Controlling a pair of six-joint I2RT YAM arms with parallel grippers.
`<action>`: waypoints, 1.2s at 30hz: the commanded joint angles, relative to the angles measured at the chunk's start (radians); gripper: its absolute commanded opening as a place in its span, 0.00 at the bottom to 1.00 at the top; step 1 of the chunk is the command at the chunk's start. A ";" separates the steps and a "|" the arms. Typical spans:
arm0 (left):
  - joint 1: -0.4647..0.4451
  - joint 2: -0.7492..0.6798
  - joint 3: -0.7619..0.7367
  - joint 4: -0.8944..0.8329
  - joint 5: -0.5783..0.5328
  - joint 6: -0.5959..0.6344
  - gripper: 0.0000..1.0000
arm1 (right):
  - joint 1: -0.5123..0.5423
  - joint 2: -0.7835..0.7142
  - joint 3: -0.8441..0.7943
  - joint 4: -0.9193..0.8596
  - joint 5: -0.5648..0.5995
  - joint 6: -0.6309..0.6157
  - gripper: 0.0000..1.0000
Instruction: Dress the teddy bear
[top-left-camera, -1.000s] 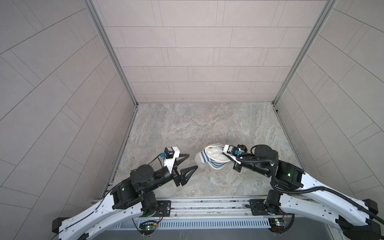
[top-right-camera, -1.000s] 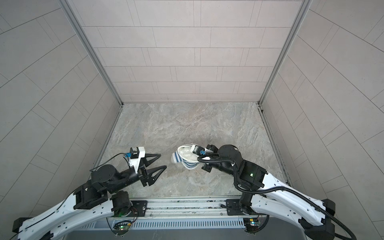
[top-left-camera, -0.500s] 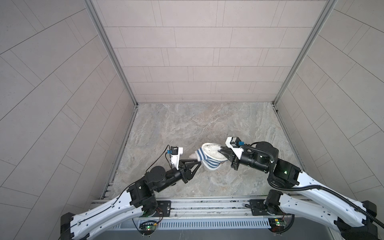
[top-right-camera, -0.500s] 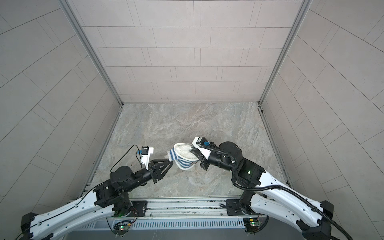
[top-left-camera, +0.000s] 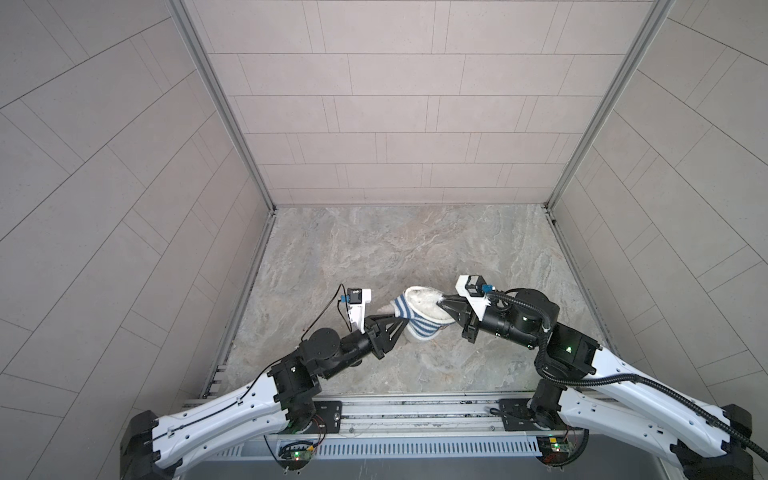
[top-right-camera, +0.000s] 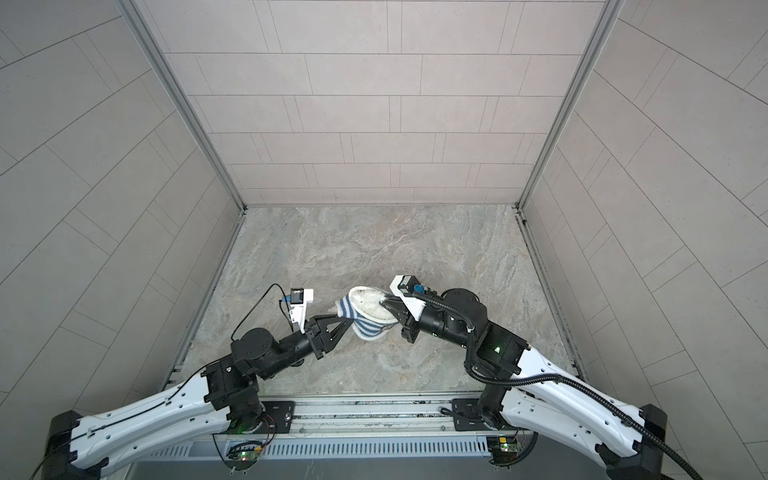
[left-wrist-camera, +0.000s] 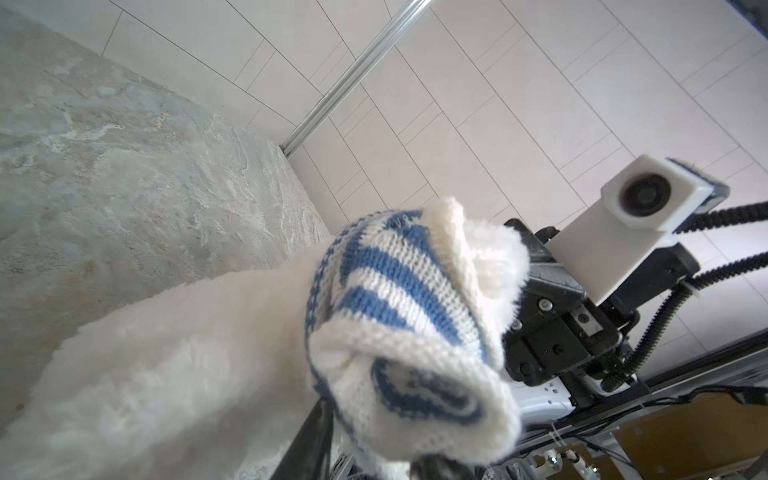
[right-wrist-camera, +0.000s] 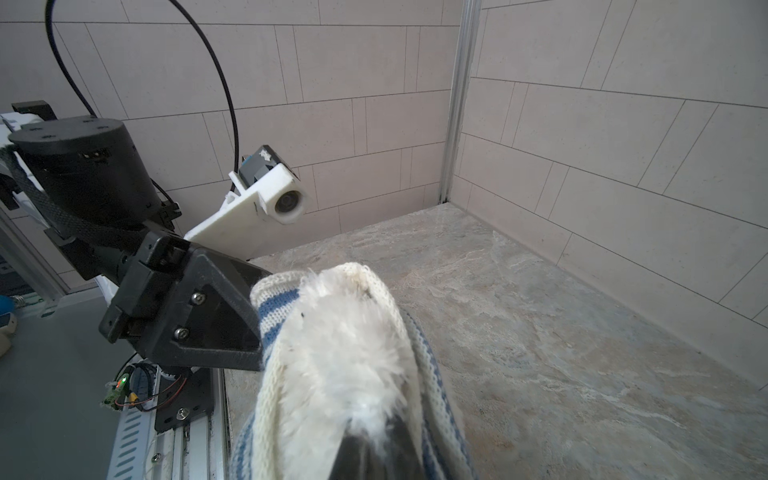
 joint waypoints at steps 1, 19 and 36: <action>0.004 0.021 -0.008 0.077 -0.011 -0.006 0.15 | -0.001 -0.016 -0.004 0.096 -0.016 0.029 0.00; 0.019 -0.071 0.042 -0.312 -0.280 0.035 0.00 | 0.000 0.002 -0.021 0.178 0.055 0.068 0.00; 0.126 0.054 -0.001 -0.318 -0.259 0.105 0.00 | 0.003 -0.037 -0.039 0.249 0.031 0.110 0.00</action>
